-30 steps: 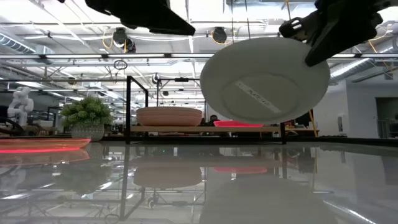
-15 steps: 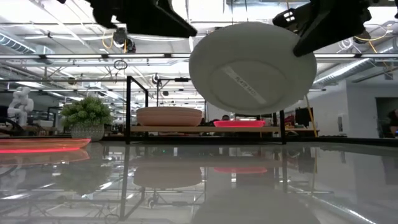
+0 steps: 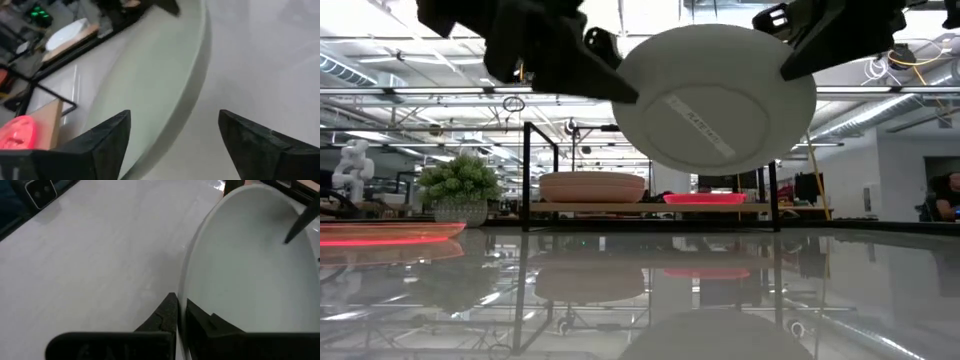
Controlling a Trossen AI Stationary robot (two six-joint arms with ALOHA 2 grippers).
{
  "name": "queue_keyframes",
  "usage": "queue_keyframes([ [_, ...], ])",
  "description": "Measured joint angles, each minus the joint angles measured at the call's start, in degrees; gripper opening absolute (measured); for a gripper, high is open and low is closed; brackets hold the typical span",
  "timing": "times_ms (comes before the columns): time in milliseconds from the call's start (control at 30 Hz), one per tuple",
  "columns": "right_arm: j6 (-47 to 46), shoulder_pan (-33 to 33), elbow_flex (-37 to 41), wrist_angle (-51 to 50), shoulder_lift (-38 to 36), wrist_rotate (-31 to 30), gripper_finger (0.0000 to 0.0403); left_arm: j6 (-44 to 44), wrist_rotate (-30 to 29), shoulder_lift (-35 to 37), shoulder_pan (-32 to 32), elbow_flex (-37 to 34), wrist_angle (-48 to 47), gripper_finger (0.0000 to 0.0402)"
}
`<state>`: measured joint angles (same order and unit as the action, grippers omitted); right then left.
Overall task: Place and stack plates onto a shelf
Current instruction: Stack the gray plate on the light brown plate on the shelf
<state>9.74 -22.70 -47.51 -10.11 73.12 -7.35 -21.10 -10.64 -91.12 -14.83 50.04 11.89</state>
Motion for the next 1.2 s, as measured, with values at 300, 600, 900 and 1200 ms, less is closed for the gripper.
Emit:
queue_keyframes([
  [300, 0.2, 0.2, 1.3, -1.0, 0.0, 0.0, 0.0004, -6.9, 3.6, -1.4, -0.3, 0.0, 4.0, 0.0176],
  [600, 2.0, 0.3, 1.6, -0.8, 0.0, 0.2, 0.0005, -8.0, 6.6, -1.4, -0.3, 0.0, 3.6, 0.0037],
  [900, 2.5, 0.2, 1.6, 4.7, 0.0, -1.1, 0.0042, -8.8, 9.5, -1.4, -0.4, -0.1, 2.1, 0.0021],
  [1200, -0.9, 0.6, 1.5, 19.3, -0.2, -8.2, 0.0170, -8.5, 8.7, -1.4, -0.3, -0.1, 2.7, 0.0014],
])
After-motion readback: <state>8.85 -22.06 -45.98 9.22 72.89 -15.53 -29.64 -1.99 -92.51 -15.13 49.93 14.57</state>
